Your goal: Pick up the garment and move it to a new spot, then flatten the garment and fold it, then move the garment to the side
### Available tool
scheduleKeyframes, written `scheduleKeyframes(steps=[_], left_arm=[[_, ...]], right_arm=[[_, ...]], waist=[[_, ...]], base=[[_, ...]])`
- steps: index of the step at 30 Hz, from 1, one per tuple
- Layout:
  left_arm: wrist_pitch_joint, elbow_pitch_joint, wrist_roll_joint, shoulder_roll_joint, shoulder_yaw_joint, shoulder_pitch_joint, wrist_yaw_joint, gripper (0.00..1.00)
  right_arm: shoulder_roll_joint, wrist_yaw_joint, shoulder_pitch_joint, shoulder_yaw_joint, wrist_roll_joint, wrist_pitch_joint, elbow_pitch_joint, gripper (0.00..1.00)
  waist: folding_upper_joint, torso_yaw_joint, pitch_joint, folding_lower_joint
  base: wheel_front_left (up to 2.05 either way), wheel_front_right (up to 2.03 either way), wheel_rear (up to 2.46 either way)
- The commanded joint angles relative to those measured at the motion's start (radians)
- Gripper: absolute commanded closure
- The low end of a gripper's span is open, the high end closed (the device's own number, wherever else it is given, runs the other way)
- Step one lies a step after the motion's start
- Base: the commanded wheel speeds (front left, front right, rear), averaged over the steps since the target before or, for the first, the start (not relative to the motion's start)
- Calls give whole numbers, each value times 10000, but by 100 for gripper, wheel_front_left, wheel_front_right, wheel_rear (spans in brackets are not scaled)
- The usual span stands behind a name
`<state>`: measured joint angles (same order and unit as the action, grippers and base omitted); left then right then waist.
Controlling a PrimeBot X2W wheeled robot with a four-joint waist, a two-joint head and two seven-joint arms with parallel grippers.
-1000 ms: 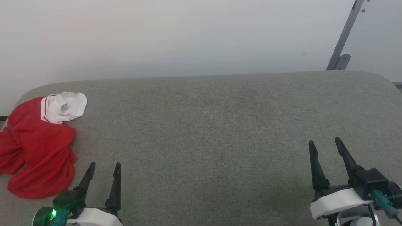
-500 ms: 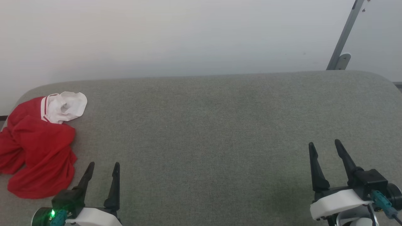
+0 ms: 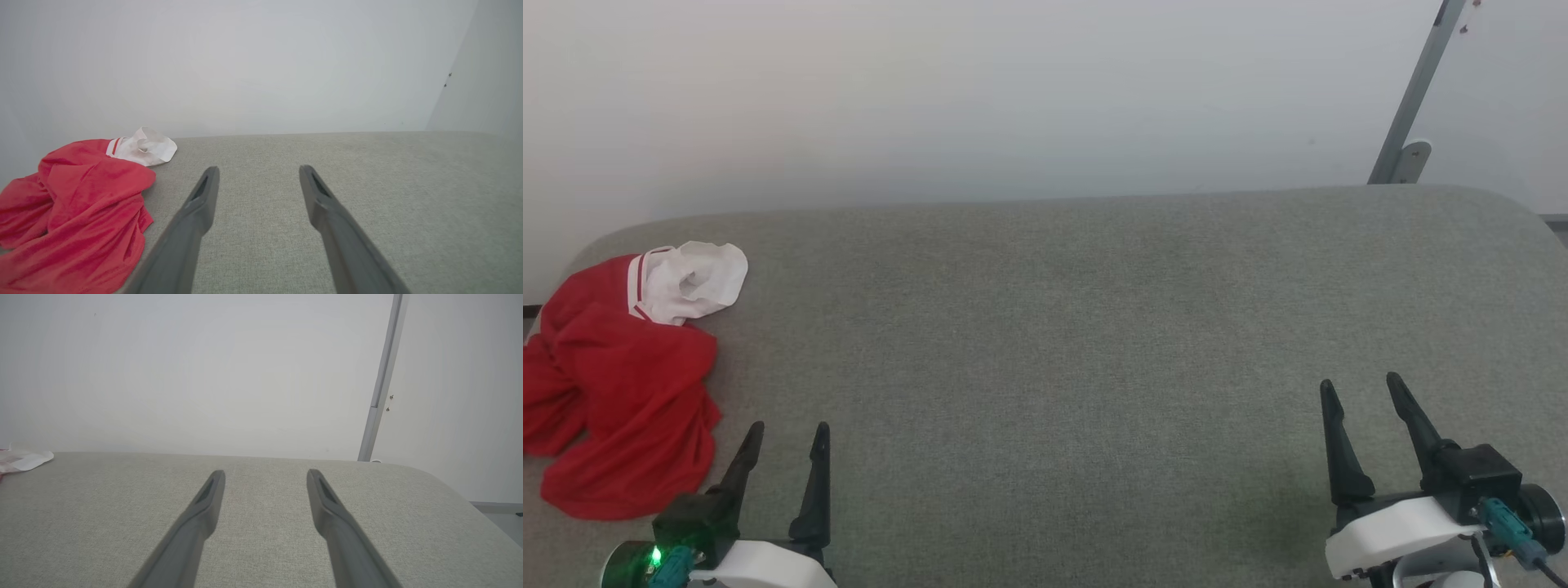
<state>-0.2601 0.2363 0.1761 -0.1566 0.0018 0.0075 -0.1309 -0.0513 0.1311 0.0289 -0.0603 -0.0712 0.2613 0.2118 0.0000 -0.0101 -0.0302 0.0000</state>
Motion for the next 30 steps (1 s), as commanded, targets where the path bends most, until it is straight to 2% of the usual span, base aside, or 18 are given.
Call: scheduleKeyframes(steps=[1, 30], left_arm=[[-69, -10, 46, -17, 23, 41, 8, 0], [-69, -64, 13, -36, -13, 154, 8, 0]], right_arm=[[7, -7, 6, 31, -41, 51, 33, 0], [7, -7, -38, 94, -88, 51, -137, 0]], waist=[[0, -7, 0, 0], [0, -43, -16, 0]], base=[[0, 0, 0], [0, 0, 0]])
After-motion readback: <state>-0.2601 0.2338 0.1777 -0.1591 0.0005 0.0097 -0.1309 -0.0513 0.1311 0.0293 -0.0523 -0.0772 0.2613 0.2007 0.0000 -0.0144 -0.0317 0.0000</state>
